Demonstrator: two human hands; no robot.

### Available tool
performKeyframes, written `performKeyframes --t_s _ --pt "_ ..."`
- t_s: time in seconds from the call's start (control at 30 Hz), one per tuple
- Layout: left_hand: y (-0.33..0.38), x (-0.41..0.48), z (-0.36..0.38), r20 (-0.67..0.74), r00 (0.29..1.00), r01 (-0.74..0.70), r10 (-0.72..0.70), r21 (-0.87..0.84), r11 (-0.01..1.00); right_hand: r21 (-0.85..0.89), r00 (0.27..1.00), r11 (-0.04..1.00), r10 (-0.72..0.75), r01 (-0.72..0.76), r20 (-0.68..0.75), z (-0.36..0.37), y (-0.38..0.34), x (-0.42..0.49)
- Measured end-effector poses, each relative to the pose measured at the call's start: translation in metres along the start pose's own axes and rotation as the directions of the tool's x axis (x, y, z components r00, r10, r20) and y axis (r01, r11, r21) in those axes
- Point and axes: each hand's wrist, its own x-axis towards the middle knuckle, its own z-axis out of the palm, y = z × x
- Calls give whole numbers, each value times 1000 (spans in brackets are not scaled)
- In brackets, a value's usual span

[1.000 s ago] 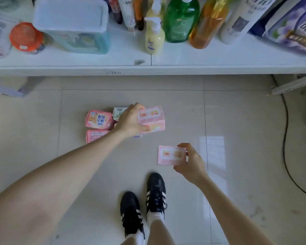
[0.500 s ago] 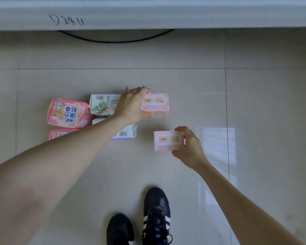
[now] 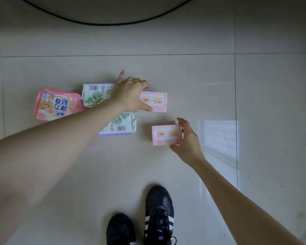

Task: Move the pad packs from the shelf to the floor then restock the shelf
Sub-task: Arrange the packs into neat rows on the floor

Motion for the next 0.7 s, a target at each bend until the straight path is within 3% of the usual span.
performKeyframes --t_s 0.43,0.7 --pt "-12 13 -10 86 995 59 -54 -68 996 177 1000 984 -27 28 -7 22 -37 31" --pt "-15 14 -14 101 993 74 -67 -71 995 136 998 989 -61 64 -29 20 -43 39"
